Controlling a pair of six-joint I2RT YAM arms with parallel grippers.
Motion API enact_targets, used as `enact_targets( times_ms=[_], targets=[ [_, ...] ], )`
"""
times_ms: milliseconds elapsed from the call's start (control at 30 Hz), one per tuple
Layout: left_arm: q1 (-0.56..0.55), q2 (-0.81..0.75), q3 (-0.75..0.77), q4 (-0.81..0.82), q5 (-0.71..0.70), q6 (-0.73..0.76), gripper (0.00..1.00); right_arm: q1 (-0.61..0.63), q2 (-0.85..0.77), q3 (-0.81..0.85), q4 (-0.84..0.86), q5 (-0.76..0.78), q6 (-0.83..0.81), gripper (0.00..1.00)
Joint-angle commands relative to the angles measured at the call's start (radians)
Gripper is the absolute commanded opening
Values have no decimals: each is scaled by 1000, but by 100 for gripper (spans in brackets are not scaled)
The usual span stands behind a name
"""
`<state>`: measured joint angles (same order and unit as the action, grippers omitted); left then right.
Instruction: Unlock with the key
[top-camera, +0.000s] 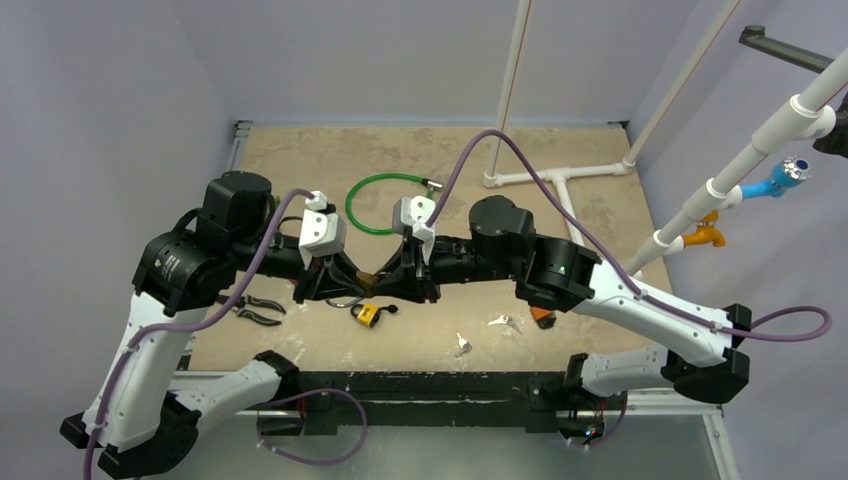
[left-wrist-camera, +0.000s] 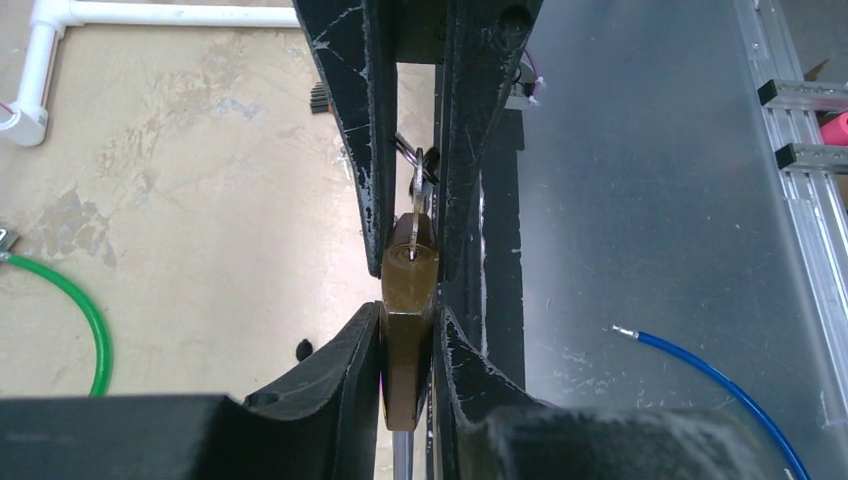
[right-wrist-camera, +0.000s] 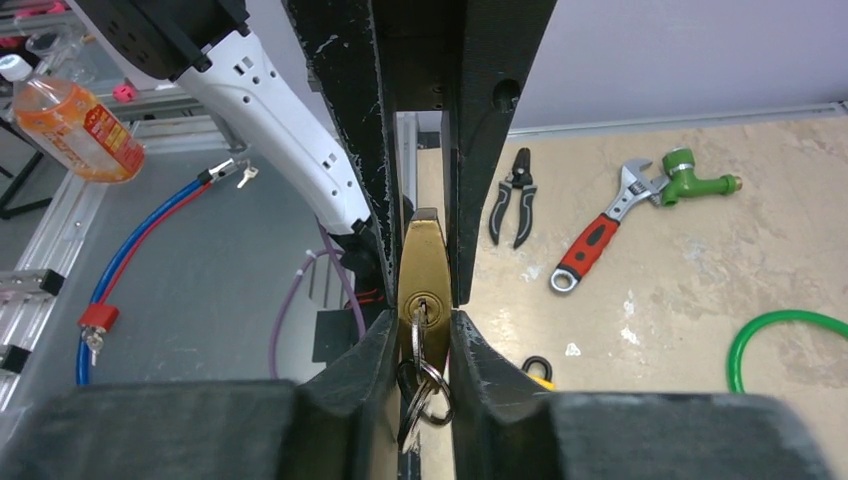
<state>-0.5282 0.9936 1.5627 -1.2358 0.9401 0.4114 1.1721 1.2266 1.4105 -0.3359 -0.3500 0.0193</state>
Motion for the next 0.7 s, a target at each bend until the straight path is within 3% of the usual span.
enact_targets(
  times_ms=[0,33,67,133,200,367,433,467,567,600,667],
  targets=[
    [-2,-25,6,87,-55,-53,0,0,0,94,80,34,1,25],
    [-2,-30,6,98,-73,-71,0,-1,-12,100,61,63,-4,33],
    [-1,-33,2,110,-86,-90,0,-1,-31,99,52,96,-9,51],
    [-2,-40,-5,128,-101,-126,0,-1,-75,90,55,143,-13,65],
    [-1,-43,-8,127,-118,-143,0,0,-107,94,57,177,-47,69],
    [-1,-45,-5,131,-159,-157,0,-2,-111,152,2,235,-81,69],
    [-1,-44,-6,132,-167,-167,0,0,-115,140,15,297,-77,62],
    [-1,-43,-7,134,-168,-175,0,-1,-118,130,26,346,-73,52],
    [0,-39,-12,157,-196,-227,0,-1,-97,113,49,484,-74,8],
    [-1,-38,-14,172,-211,-250,0,0,-84,113,46,529,-72,0],
    [-1,-30,-13,198,-227,-290,0,0,-63,104,42,605,-73,0]
  ],
)
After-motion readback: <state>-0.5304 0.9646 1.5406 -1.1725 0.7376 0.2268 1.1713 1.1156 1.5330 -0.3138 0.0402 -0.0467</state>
